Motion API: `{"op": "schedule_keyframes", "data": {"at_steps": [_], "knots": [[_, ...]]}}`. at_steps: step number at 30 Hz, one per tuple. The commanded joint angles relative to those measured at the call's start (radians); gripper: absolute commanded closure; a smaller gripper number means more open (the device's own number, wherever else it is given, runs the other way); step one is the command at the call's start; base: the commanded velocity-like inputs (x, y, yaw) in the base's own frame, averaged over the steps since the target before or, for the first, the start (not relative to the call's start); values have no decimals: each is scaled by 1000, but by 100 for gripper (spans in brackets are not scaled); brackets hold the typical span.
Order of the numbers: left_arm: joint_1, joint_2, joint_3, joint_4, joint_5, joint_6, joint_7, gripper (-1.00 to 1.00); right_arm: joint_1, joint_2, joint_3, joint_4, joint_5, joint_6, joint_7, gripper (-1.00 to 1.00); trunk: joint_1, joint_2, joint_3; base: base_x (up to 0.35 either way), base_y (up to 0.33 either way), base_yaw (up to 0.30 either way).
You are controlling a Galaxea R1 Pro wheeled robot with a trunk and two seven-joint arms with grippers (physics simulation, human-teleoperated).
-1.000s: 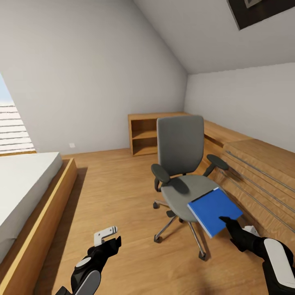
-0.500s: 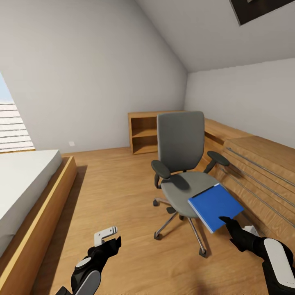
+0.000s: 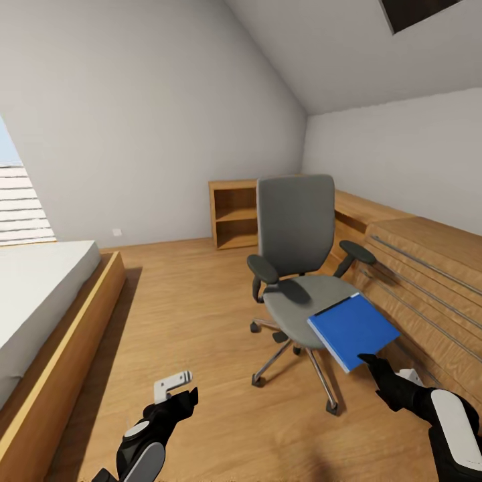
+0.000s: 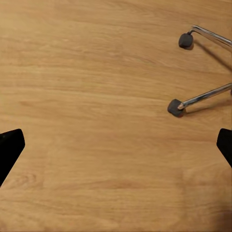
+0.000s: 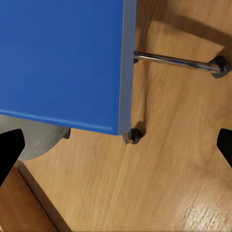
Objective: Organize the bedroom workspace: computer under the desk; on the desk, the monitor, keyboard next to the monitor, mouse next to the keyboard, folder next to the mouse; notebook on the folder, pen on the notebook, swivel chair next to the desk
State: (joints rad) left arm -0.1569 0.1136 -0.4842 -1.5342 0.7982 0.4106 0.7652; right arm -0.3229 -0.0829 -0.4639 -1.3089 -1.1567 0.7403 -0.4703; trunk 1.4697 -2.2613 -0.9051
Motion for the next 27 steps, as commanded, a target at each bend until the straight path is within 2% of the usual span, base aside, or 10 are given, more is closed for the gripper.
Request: {"op": "schedule_keyframes", "data": {"at_steps": [1,7,16,27], "knots": [[-1,1,-2,-1,5,2,8,-100,-1,0,-1,-1,-11,2,-10,-100,4,-8,-4,0,0,0],[-1,-1,-3,-1,6,2,8,-100,-1,0,0,-1,-8,2,-10,-100,27,-50,-23,0,0,0],[-1,-6,-2,0,6,2,8,-100,-1,0,1,11,26,2,-9,-100,61,-113,-51,0,0,0],[-1,-13,-2,0,6,2,8,-100,-1,0,2,13,31,3,-2,-100,103,-190,-86,0,0,0]]}}
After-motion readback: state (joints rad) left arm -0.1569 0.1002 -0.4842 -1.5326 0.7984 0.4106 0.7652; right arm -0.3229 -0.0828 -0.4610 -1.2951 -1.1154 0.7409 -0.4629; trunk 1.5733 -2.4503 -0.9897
